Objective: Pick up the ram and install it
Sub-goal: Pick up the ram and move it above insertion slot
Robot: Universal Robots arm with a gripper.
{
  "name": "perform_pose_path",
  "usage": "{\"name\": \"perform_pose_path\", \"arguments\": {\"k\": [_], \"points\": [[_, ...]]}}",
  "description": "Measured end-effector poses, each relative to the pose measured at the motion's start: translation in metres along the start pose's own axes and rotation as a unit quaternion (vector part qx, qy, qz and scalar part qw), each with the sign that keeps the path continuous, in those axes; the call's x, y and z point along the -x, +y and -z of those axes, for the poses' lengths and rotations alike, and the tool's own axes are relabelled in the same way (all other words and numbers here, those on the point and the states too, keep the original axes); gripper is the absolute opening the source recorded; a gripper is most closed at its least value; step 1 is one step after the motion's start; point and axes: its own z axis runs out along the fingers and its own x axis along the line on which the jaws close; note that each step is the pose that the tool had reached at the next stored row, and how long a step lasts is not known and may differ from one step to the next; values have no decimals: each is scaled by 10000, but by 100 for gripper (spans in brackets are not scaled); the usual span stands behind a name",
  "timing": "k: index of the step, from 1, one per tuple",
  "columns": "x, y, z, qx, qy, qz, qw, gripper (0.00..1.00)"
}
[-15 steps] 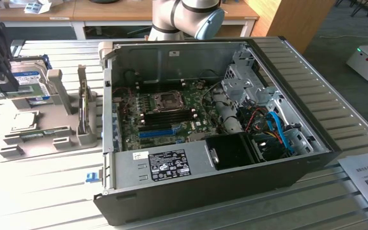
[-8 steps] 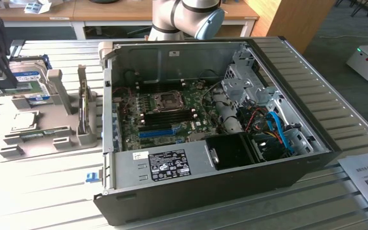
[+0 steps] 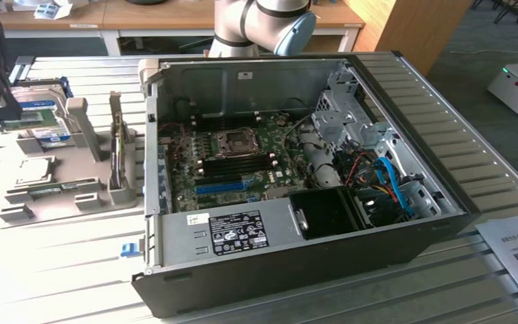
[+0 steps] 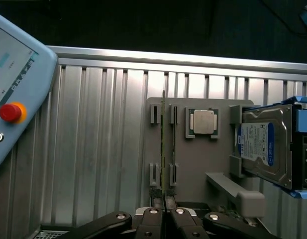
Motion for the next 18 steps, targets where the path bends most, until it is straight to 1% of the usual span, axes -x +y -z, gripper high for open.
{"name": "perform_pose_path", "arguments": {"k": [3, 12, 15, 18], "points": [[0, 0, 20, 0, 0, 0, 10000, 12], [0, -2, 22, 1, 0, 0, 10000, 12], [0, -28, 23, 1, 0, 0, 10000, 12], [-2, -80, 25, 3, 0, 0, 10000, 12]]}}
